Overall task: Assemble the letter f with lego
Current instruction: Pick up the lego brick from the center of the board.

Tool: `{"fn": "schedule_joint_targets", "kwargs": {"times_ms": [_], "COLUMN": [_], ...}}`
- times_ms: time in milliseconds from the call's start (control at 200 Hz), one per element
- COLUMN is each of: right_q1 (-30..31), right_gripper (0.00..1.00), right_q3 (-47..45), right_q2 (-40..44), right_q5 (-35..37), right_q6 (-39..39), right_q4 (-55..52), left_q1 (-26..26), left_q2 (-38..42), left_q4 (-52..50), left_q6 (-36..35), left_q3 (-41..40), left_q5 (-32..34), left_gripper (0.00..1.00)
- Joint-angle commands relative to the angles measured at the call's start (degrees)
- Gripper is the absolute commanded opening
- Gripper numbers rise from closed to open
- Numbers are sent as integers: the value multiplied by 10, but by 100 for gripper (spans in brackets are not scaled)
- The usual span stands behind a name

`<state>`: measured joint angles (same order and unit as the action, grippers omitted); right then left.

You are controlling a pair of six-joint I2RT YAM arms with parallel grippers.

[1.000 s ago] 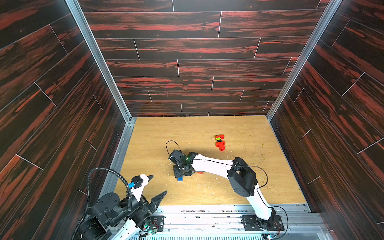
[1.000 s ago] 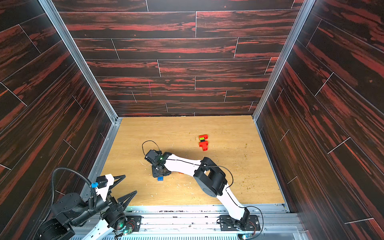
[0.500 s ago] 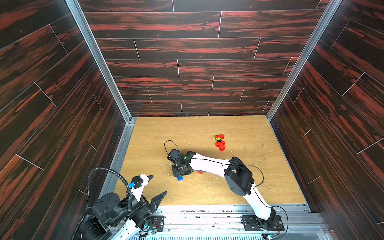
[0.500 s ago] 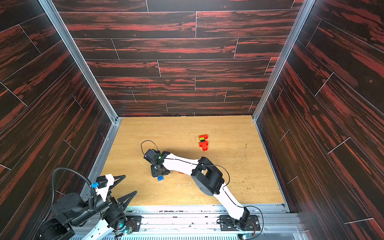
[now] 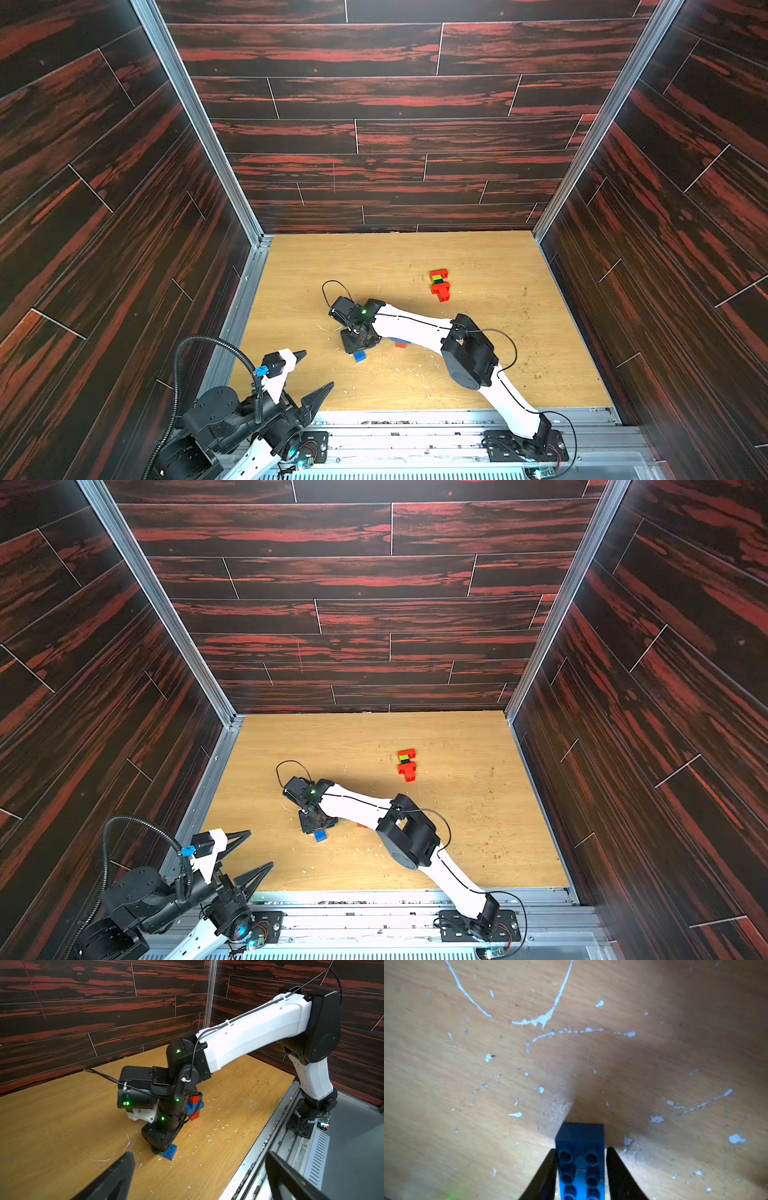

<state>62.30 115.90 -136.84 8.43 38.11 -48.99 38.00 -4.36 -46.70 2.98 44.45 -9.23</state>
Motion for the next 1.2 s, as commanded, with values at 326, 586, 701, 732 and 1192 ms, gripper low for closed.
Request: {"fn": "schedule_joint_targets", "kwargs": {"times_ms": [326, 586, 701, 732, 1192], "right_q1": [0, 1, 1, 1, 4], "right_gripper": [41, 40, 32, 32, 24], "right_q3": [100, 121, 121, 121, 77], "right_q2": [-56, -71, -69, -68, 36], "right_q5": [20, 19, 22, 23, 73], "right_q6": [-34, -36, -38, -39, -152], "right_q4": [-109, -126, -126, -127, -150], "left_q1": [3, 2, 3, 2, 3], "left_q2": [10, 11, 10, 10, 12], "left_q4": [0, 0, 0, 0, 0], "left_q6": [-5, -5, -6, -5, -6], "left_q3": [-2, -2, -2, -2, -2], "left_q5": [-3, -4, -4, -4, -3], "left_gripper": [100, 100, 100, 100, 100]}}
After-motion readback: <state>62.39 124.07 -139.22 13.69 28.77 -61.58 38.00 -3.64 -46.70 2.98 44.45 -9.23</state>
